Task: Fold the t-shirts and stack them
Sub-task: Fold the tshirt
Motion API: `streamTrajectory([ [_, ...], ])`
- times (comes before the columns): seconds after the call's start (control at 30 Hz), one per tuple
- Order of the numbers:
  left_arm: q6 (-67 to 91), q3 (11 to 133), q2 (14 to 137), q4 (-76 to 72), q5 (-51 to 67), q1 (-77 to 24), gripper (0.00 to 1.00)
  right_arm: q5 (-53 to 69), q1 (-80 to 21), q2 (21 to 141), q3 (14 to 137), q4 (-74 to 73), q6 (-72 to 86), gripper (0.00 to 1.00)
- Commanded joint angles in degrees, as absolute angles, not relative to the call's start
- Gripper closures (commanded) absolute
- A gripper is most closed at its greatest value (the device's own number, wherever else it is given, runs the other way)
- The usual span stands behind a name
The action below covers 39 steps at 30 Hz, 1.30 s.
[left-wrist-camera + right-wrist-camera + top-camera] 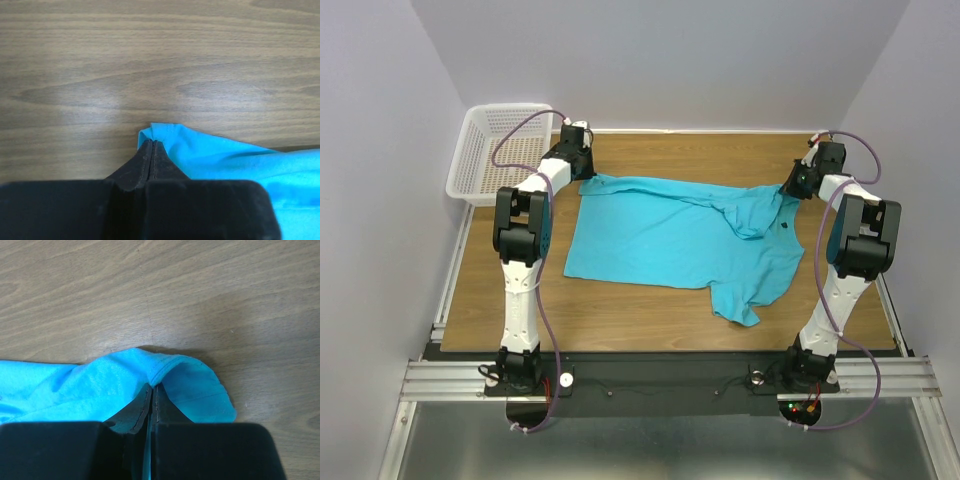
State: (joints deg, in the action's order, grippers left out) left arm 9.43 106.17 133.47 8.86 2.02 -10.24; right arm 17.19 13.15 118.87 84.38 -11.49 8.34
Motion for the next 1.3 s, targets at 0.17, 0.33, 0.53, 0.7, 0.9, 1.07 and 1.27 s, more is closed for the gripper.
streamTrajectory([
  [0.17, 13.1, 106.1, 130.0, 6.6, -1.5, -7.3, 1.0, 15.0, 13.1, 118.0, 86.0, -8.7, 6.9, 0.99],
  [0.33, 16.3, 104.2, 127.8, 5.1, -4.8, -5.0, 1.0, 12.8, 13.4, 118.2, 87.2, -8.3, 6.8, 0.99],
  [0.53, 17.0, 105.9, 129.6, 4.9, -3.0, -4.2, 1.0, 13.1, 13.4, 119.2, 88.9, -8.2, 6.5, 0.99],
  [0.7, 17.8, 106.3, 130.7, 4.6, -0.9, -4.2, 1.0, 13.2, 13.4, 120.8, 91.1, -8.1, 6.2, 1.0],
  [0.9, 17.4, 106.1, 130.1, 2.7, 2.8, -4.1, 0.88, 15.0, 13.5, 122.3, 93.6, -8.2, 5.8, 0.84],
  [1.07, 17.4, 106.7, 128.9, 1.8, 5.1, -4.1, 0.68, 14.7, 13.4, 121.5, 94.1, -8.2, 4.8, 0.61],
  [1.27, 17.3, 106.6, 126.7, 0.4, 8.9, -4.0, 0.55, 15.4, 13.4, 118.8, 93.3, -8.2, 2.7, 0.59],
])
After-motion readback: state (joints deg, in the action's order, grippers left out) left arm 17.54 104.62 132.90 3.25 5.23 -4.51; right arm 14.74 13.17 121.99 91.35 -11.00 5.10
